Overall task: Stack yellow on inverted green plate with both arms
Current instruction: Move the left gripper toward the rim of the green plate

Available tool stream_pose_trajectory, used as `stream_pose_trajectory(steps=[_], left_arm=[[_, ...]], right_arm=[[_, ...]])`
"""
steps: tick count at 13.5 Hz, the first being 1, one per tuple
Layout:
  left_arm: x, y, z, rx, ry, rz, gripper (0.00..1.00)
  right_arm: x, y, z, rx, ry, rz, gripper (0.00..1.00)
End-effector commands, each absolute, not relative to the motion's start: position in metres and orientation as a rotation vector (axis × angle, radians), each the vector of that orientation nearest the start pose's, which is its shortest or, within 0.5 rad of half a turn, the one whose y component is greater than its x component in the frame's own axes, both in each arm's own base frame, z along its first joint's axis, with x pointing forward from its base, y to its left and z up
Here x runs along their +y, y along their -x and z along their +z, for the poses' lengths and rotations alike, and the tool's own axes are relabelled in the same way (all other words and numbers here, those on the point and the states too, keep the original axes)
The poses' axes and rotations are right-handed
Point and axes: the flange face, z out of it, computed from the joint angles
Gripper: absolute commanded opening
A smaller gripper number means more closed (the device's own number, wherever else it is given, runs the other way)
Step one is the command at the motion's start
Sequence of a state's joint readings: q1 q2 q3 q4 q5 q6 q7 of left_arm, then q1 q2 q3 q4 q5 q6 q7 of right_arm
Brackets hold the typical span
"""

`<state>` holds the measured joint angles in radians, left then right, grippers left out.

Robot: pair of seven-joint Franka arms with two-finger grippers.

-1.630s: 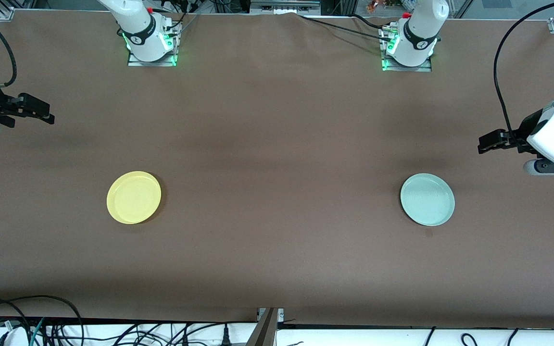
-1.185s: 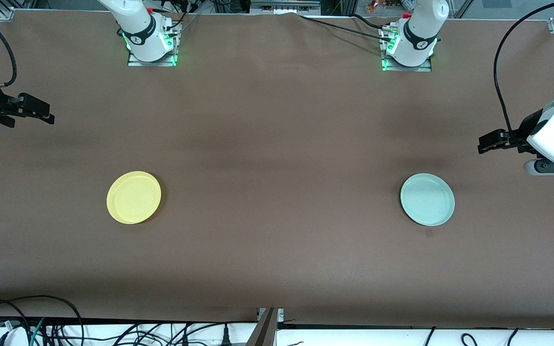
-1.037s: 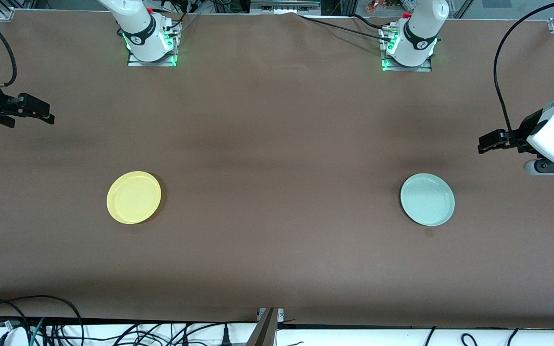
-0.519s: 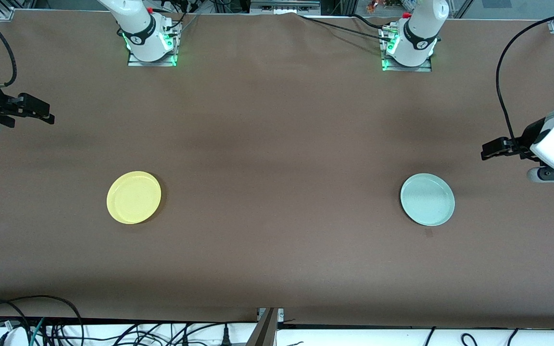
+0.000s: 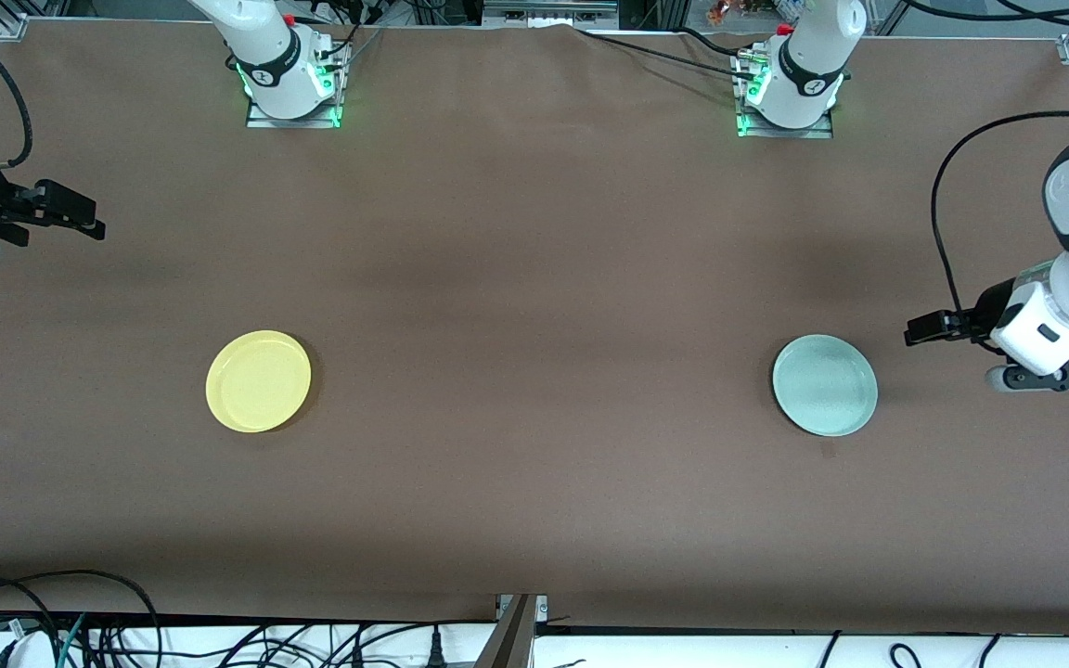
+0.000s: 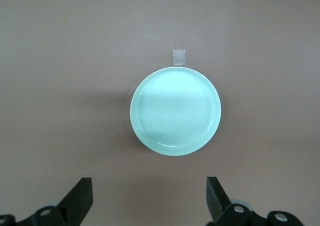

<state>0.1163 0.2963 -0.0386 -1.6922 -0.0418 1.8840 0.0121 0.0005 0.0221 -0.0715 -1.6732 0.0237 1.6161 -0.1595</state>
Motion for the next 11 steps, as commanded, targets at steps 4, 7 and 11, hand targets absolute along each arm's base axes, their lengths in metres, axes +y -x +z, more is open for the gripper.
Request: stream_pose_trajectory(steps=[4, 7, 11], left_arm=[[0.073, -0.635, 0.334, -0.1, 3.302, 0.152, 1.0], [0.093, -0.632, 0.299, -0.032, 3.332, 0.101, 1.0], [0.114, -0.63, 0.255, -0.01, 3.416, 0.079, 1.0]], right_arm=[[-0.038, -0.561, 0.572, -0.118, 3.096, 0.127, 1.0], [-0.036, -0.561, 0.572, -0.122, 3.096, 0.127, 1.0], [-0.036, -0.561, 0.572, -0.122, 3.096, 0.127, 1.0]])
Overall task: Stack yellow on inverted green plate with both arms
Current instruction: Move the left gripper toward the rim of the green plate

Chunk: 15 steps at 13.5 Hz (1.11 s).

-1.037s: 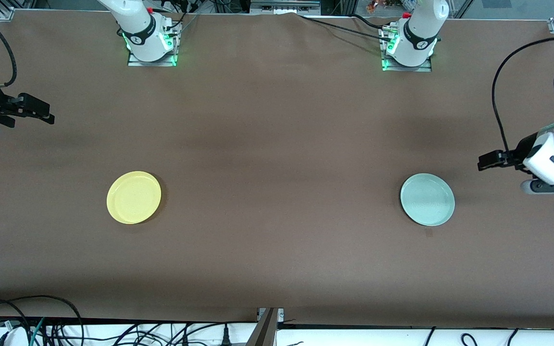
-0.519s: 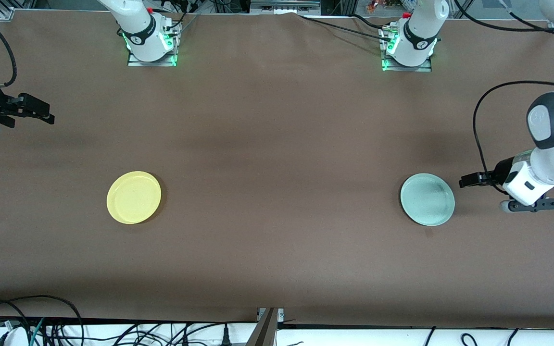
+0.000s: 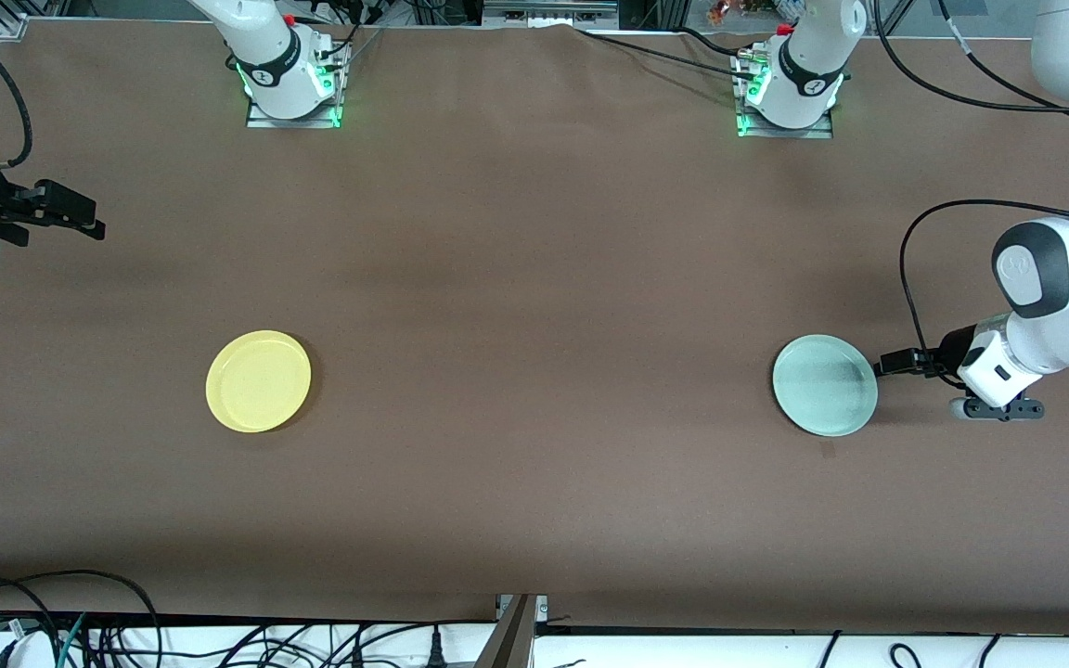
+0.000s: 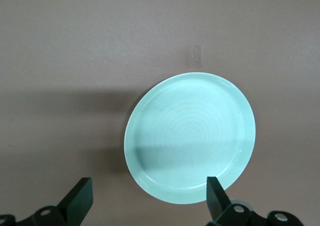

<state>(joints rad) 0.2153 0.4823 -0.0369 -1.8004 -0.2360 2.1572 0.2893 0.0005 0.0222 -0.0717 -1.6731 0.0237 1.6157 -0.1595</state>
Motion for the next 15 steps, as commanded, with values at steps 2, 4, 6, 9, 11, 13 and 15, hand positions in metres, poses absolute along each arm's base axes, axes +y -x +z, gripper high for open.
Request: stream_pose_trajectory(steps=[2, 4, 6, 9, 11, 13, 15], left_arm=[[0.126, -0.627, 0.231, -0.004, 3.463, 0.065, 1.0], [0.131, -0.627, 0.214, 0.014, 3.479, 0.043, 1.0], [0.131, -0.626, 0.206, 0.007, 3.479, 0.041, 1.0], [0.131, -0.624, 0.199, 0.004, 3.482, 0.056, 1.0], [0.13, -0.623, 0.196, 0.041, 3.485, 0.055, 1.0], [0.132, -0.624, 0.196, 0.082, 3.478, 0.023, 0.98], [0.13, -0.624, 0.19, 0.086, 3.477, 0.03, 0.91]], right_arm=[[-0.036, -0.561, 0.572, -0.122, 3.096, 0.127, 1.0], [-0.036, -0.561, 0.572, -0.122, 3.096, 0.127, 1.0], [-0.036, -0.561, 0.572, -0.122, 3.096, 0.127, 1.0], [-0.038, -0.561, 0.572, -0.115, 3.096, 0.127, 1.0], [-0.036, -0.562, 0.571, -0.122, 3.096, 0.129, 1.0], [-0.036, -0.562, 0.571, -0.122, 3.096, 0.129, 1.0], [-0.038, -0.561, 0.572, -0.118, 3.096, 0.127, 1.0]])
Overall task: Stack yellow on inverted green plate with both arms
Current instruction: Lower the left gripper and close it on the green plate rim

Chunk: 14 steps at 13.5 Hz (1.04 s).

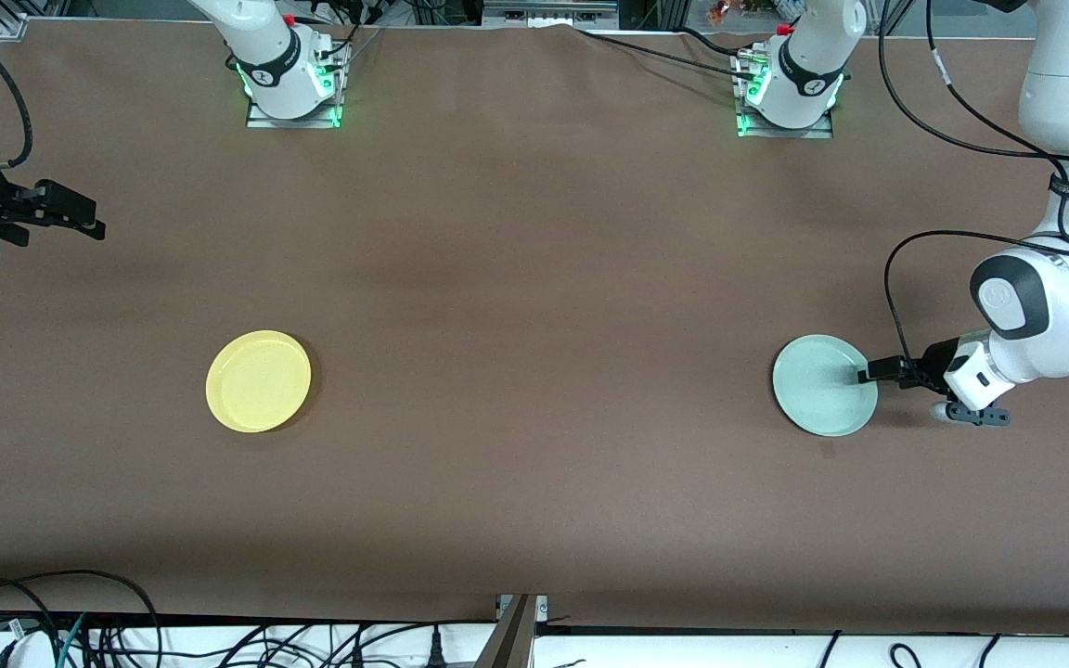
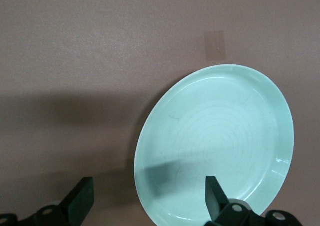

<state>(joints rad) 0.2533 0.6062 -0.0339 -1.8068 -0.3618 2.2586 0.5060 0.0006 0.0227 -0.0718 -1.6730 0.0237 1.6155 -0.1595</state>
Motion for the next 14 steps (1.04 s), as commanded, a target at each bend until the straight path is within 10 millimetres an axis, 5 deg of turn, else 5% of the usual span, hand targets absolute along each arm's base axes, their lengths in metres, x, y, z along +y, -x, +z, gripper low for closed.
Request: stream_pose_trajectory(steps=[1, 4, 9, 14], left_arm=[[0.129, -0.625, 0.191, 0.091, 3.471, 0.018, 0.89], [0.128, -0.626, 0.184, 0.091, 3.465, 0.011, 0.82], [0.123, -0.627, 0.18, 0.104, 3.457, 0.002, 0.5], [0.123, -0.627, 0.175, 0.116, 3.449, 0.013, 0.0]], right_arm=[[-0.038, -0.561, 0.572, -0.118, 3.096, 0.127, 1.0], [-0.036, -0.562, 0.571, -0.122, 3.096, 0.129, 1.0], [-0.036, -0.561, 0.572, -0.122, 3.096, 0.127, 1.0], [-0.036, -0.561, 0.572, -0.122, 3.096, 0.127, 1.0]])
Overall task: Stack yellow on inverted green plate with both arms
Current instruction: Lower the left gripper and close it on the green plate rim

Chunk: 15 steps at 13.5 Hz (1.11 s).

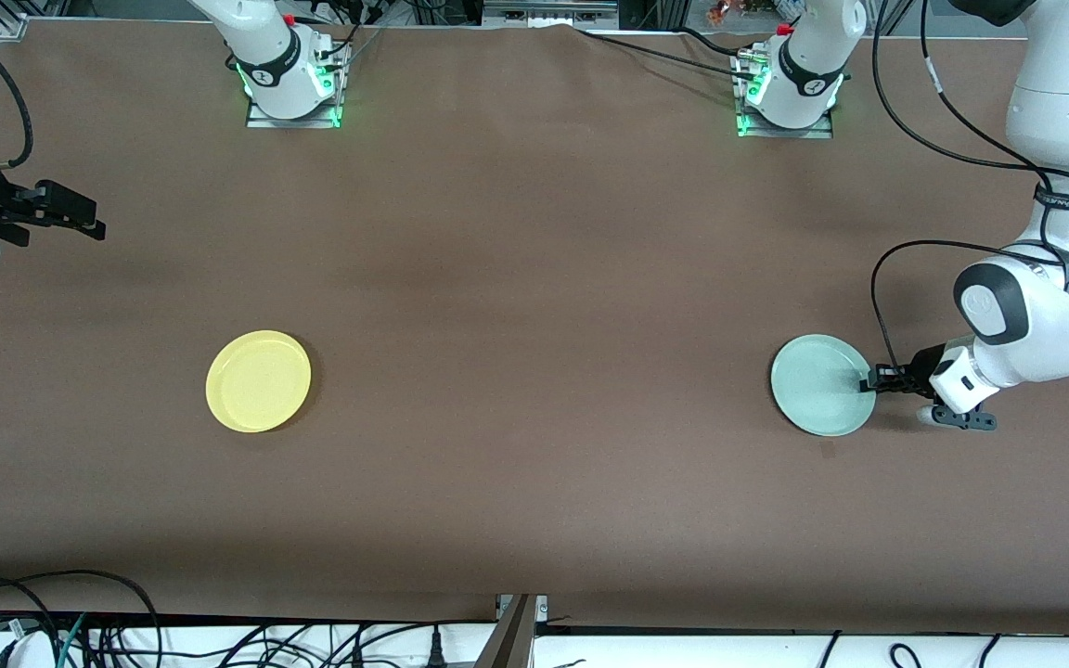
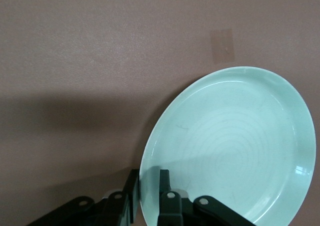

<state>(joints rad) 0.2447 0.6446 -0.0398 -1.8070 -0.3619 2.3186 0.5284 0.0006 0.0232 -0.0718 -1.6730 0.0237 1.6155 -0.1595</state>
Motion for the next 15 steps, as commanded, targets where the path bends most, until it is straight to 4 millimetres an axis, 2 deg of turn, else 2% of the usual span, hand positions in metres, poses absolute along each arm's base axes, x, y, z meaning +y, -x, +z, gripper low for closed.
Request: stream_pose_trajectory(steps=[1, 4, 6, 11, 15], left_arm=[[0.122, -0.627, 0.176, 0.121, 3.447, 0.012, 0.0], [0.12, -0.631, 0.181, 0.138, 3.443, -0.002, 0.0], [0.107, -0.638, 0.194, 0.201, 3.427, -0.023, 0.0], [0.044, -0.686, 0.271, 0.485, 3.298, -0.213, 0.0], [-0.033, -0.711, 0.318, 0.682, 3.08, -0.282, 0.0]], right_arm=[[-0.038, -0.561, 0.572, -0.118, 3.096, 0.127, 1.0], [-0.036, -0.561, 0.572, -0.122, 3.096, 0.127, 1.0], [-0.036, -0.562, 0.571, -0.122, 3.096, 0.129, 1.0], [-0.038, -0.561, 0.571, -0.118, 3.096, 0.129, 1.0], [-0.036, -0.562, 0.571, -0.122, 3.096, 0.129, 1.0]])
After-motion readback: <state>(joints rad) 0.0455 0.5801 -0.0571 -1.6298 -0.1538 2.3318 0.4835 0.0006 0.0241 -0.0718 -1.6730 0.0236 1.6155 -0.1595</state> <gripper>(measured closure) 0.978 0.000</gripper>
